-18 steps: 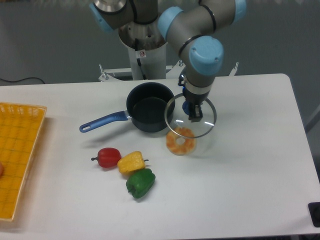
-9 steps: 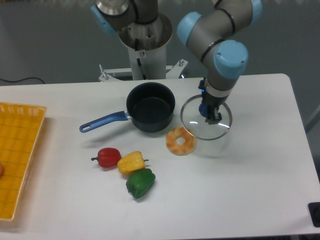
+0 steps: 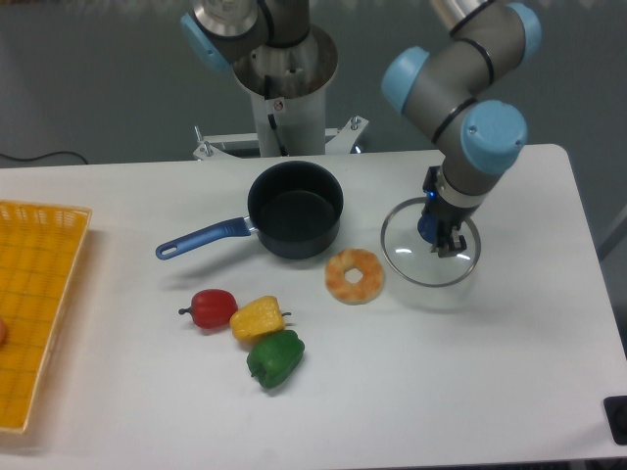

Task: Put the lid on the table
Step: 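Lower the glass lid flat onto the table beside the pineapple ring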

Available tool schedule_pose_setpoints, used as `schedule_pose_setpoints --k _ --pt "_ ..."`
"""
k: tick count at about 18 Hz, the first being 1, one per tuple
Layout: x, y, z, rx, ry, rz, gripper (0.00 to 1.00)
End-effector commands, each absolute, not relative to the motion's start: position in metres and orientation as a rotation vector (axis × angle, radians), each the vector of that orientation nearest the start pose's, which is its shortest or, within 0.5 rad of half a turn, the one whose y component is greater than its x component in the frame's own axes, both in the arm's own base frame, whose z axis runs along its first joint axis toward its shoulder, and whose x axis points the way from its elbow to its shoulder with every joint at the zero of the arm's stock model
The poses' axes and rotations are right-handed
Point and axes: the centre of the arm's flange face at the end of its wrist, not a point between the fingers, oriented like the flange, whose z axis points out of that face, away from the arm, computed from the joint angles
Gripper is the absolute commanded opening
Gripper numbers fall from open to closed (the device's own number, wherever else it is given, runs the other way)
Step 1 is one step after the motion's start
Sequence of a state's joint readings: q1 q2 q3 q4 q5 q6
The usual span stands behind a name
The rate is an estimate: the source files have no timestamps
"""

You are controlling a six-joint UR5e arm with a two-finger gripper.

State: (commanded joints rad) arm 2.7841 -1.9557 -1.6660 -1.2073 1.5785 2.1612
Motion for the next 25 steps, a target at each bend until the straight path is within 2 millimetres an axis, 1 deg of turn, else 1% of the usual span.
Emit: schedule_pose_setpoints --k 5,11,14,17,20,21,25 --pt "-0.523 0.33 0.25 -2.786 1.427 -0.178 0.63" --pt "-0.527 0.331 0.238 -2.786 1.422 -0.2 0.63" --pt "-0.528 0.331 0.237 -2.788 1.423 -0.19 0.63" --pt "-0.531 0.333 0.232 -2.79 1.427 -0.169 0.63" --pt "-0.535 0.329 0.23 -2.795 1.419 -0.164 0.63" --pt "-0.536 0.329 0.227 -2.795 1.419 -0.164 0.63" --pt "-0.538 0.33 0.225 -2.797 1.419 -0.15 0.63"
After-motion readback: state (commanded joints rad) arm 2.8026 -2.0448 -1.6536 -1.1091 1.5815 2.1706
